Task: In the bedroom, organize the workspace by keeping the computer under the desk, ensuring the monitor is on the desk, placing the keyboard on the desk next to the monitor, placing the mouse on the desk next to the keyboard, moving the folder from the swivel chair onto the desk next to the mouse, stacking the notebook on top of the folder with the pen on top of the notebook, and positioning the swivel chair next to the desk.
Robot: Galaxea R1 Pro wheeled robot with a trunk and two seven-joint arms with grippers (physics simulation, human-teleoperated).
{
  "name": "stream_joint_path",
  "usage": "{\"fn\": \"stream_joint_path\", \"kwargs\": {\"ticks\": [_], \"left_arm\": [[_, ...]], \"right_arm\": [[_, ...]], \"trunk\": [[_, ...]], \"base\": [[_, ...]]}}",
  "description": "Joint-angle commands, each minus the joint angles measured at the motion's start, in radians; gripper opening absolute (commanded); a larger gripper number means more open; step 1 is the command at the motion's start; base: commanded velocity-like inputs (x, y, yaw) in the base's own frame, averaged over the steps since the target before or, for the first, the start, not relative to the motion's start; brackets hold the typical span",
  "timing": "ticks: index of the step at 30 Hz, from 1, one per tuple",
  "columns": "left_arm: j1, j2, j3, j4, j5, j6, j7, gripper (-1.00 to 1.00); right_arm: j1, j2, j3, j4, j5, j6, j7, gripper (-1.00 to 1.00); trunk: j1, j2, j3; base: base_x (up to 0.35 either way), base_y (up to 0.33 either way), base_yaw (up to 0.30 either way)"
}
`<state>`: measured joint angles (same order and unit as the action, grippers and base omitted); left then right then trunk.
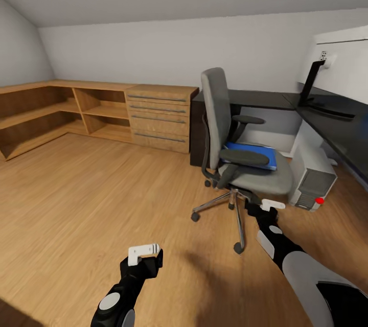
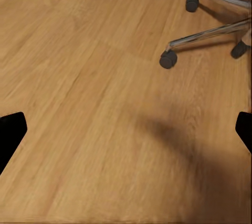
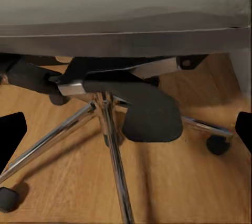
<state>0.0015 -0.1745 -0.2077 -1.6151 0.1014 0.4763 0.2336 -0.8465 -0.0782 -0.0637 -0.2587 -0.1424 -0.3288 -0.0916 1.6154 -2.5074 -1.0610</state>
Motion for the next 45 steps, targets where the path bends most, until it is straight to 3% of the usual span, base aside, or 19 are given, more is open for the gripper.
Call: {"fn": "stream_joint_path", "kwargs": {"ticks": [1, 15, 25, 30, 33, 34, 37, 39, 40, 45], "left_arm": [[0.000, 0.000, -0.001, -0.002, 0.011, 0.003, 0.009, 1.00], [0.000, 0.000, -0.001, -0.002, 0.011, 0.002, 0.010, 1.00], [0.000, 0.000, -0.001, -0.003, 0.011, 0.002, 0.010, 1.00], [0.000, 0.000, 0.008, -0.003, 0.011, 0.002, 0.010, 1.00], [0.000, 0.000, 0.012, -0.003, 0.011, 0.002, 0.009, 1.00], [0.000, 0.000, 0.015, -0.003, 0.011, 0.002, 0.009, 1.00], [0.000, 0.000, 0.014, -0.003, 0.011, 0.002, 0.009, 1.00], [0.000, 0.000, 0.014, -0.003, 0.011, 0.002, 0.009, 1.00], [0.000, 0.000, 0.013, -0.002, 0.011, 0.002, 0.009, 1.00], [0.000, 0.000, 0.014, -0.003, 0.011, 0.002, 0.009, 1.00]], "right_arm": [[-0.001, 0.000, 0.001, 0.001, -0.009, -0.004, 0.002, 1.00], [-0.001, 0.000, 0.001, 0.001, -0.010, -0.004, 0.002, 1.00], [-0.001, -0.003, 0.000, 0.002, -0.013, -0.001, 0.002, 1.00], [0.000, -0.011, -0.014, 0.001, -0.047, 0.027, 0.008, 1.00], [-0.001, -0.021, -0.025, -0.001, -0.109, 0.074, 0.039, 1.00], [0.000, -0.050, -0.032, -0.005, -0.216, 0.180, 0.137, 1.00], [-0.001, -0.073, -0.044, -0.012, -0.336, 0.283, 0.204, 1.00], [-0.001, -0.080, -0.049, -0.021, -0.388, 0.316, 0.219, 1.00], [-0.002, -0.086, -0.051, -0.040, -0.434, 0.341, 0.227, 1.00], [-0.002, -0.104, -0.073, -0.100, -0.538, 0.382, 0.236, 1.00]], "trunk": [[-0.001, 0.000, 0.000], [-0.001, 0.000, 0.016], [-0.001, 0.000, 0.018], [-0.001, 0.000, 0.018], [-0.001, 0.000, 0.018], [-0.001, 0.000, 0.018], [-0.001, 0.000, 0.018], [-0.001, 0.000, 0.018], [-0.001, 0.000, 0.018], [-0.001, 0.000, 0.018]], "base": [[-0.180, -0.093, -0.200], [-0.043, -0.022, -0.199], [-0.001, -0.001, -0.040], [0.000, 0.000, -0.004], [0.000, 0.000, -0.001], [0.000, 0.000, 0.000], [0.000, 0.000, 0.000], [0.000, 0.000, 0.000], [0.000, 0.000, 0.000], [0.000, 0.000, 0.000]]}}
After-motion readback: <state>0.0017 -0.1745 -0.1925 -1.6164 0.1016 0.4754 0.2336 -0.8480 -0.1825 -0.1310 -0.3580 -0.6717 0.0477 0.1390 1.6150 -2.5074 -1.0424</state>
